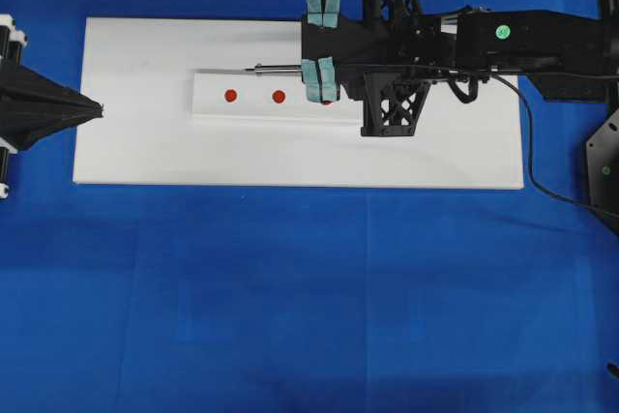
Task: Touch the tip of the soldering iron to the mark.
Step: 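Lower the iron tip onto the leftmost red dot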
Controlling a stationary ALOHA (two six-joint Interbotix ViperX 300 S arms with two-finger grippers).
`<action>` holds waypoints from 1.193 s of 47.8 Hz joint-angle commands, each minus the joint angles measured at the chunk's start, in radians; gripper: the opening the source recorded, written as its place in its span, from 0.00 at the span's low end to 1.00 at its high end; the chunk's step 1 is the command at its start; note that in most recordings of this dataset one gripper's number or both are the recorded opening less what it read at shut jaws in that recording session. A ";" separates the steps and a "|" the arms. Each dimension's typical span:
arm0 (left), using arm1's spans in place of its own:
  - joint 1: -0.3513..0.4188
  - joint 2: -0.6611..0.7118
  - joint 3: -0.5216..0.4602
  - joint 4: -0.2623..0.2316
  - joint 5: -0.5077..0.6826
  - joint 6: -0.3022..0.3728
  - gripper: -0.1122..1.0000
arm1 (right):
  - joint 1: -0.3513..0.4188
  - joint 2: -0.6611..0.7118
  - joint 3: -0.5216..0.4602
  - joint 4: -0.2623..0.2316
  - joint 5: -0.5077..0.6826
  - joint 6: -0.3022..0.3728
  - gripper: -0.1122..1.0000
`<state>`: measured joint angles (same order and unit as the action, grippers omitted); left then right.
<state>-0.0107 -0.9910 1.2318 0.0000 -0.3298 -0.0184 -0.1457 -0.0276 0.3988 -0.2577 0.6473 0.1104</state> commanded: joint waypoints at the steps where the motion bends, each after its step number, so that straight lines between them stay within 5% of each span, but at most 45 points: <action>1: -0.002 0.003 -0.009 0.000 -0.009 0.002 0.10 | 0.000 -0.032 -0.025 0.003 -0.008 -0.002 0.16; 57: -0.002 0.003 -0.008 0.000 -0.012 0.002 0.10 | 0.000 0.193 -0.091 0.023 -0.051 -0.018 0.16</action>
<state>-0.0107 -0.9925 1.2333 0.0000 -0.3313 -0.0184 -0.1457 0.1841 0.3359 -0.2347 0.6029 0.0920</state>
